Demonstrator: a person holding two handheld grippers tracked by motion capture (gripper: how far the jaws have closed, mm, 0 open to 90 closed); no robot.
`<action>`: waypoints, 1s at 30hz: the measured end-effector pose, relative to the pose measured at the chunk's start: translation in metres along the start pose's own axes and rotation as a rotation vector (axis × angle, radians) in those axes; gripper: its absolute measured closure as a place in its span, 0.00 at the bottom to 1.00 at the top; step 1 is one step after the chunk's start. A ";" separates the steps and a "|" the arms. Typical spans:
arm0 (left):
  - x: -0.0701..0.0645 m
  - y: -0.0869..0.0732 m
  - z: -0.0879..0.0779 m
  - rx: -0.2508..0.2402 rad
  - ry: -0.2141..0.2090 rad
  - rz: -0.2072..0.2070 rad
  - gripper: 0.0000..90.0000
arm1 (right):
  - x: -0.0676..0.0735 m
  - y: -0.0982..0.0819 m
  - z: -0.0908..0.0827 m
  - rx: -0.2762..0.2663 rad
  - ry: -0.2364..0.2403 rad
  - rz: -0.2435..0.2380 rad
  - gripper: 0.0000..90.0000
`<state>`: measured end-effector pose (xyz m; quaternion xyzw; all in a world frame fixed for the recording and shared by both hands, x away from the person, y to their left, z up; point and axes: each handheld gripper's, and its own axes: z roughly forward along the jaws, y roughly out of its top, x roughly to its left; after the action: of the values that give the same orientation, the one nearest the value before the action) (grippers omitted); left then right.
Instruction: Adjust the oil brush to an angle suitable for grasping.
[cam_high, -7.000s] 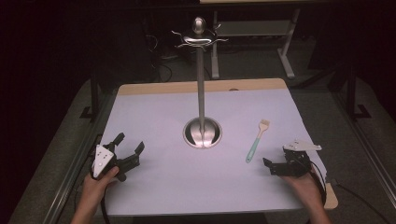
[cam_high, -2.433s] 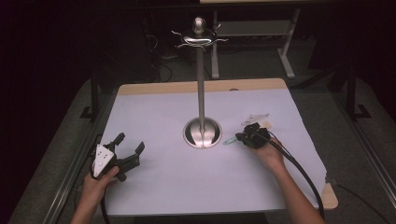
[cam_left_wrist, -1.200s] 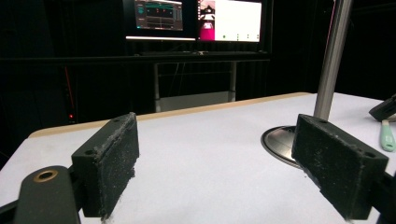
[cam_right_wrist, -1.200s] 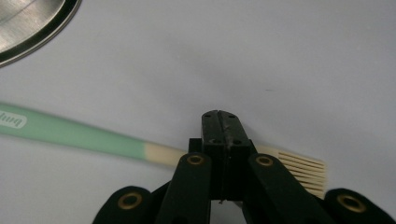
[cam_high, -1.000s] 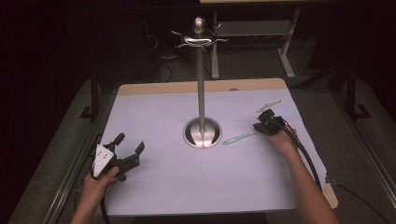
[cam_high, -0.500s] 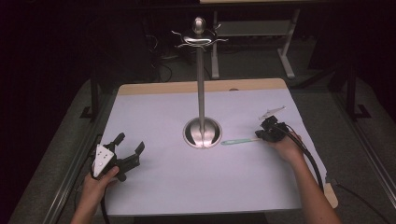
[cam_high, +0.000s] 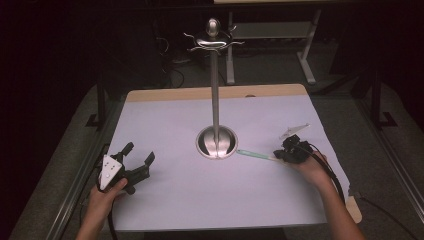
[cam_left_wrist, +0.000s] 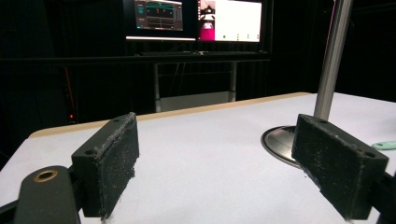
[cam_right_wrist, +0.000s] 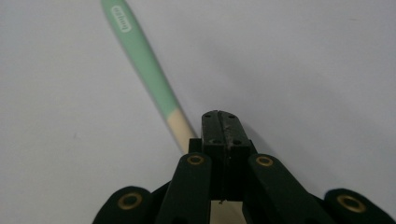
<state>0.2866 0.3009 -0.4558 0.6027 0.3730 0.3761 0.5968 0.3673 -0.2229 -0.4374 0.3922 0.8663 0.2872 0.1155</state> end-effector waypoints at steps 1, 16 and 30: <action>0.000 0.000 0.000 -0.001 0.000 0.000 0.16 | 0.001 -0.001 -0.001 -0.002 0.003 -0.004 1.00; 0.000 0.000 0.000 -0.002 0.002 0.002 0.16 | 0.024 -0.015 -0.008 -0.019 0.095 -0.031 1.00; -0.001 0.000 0.000 -0.002 0.001 0.004 0.16 | 0.021 -0.014 -0.027 -0.102 0.111 0.003 0.95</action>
<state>0.2867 0.3001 -0.4560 0.6028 0.3717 0.3780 0.5963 0.3338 -0.2257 -0.4234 0.3705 0.8549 0.3525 0.0869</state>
